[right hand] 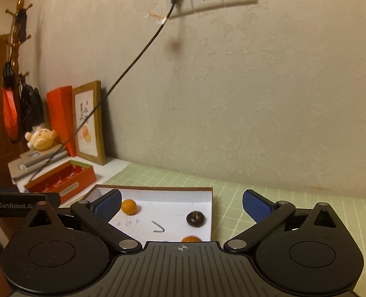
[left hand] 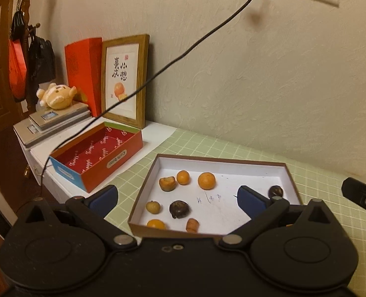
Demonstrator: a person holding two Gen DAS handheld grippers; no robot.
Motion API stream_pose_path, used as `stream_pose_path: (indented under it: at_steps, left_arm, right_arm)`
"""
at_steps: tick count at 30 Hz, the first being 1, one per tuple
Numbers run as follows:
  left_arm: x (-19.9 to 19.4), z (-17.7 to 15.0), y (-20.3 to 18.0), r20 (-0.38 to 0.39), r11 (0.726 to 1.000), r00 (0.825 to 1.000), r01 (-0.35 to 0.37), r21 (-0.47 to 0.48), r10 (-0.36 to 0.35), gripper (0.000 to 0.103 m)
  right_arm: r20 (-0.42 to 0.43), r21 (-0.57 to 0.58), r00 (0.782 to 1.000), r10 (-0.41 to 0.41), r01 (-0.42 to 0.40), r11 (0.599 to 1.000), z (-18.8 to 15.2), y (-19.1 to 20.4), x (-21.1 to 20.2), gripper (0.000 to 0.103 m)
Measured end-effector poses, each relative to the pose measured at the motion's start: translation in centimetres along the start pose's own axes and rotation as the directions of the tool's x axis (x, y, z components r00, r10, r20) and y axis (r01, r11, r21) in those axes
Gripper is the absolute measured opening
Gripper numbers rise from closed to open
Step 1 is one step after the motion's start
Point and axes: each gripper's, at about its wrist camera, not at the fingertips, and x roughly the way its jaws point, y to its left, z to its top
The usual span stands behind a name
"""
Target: Organize fruits
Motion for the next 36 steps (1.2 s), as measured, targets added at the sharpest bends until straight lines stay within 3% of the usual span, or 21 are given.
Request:
stream_pose_path:
  at_steps: [11, 18, 36]
  left_arm:
    - [-8.3, -0.5, -1.2, 0.055, 0.998, 0.997, 0.057, 0.027, -0.059, 0.097]
    - [-11.4, -1.3, -2.1, 0.077, 0.995, 0.992, 0.096, 0.036, -0.099, 0.097]
    - [-13.2, -1.9, -5.2, 0.104, 0.987, 0.986, 0.118, 0.110, -0.130, 0.097]
  right_arm:
    - [0.056, 0.047, 0.998, 0.002, -0.004, 0.999, 1.2, -0.8, -9.9, 0.103]
    - [0.096, 0.037, 0.995, -0.017, 0.013, 0.999, 1.4, -0.9, -13.8, 0.103]
    - [0.129, 0.075, 0.988, -0.079, 0.070, 0.995, 1.5, -2.8, -16.8, 0.103]
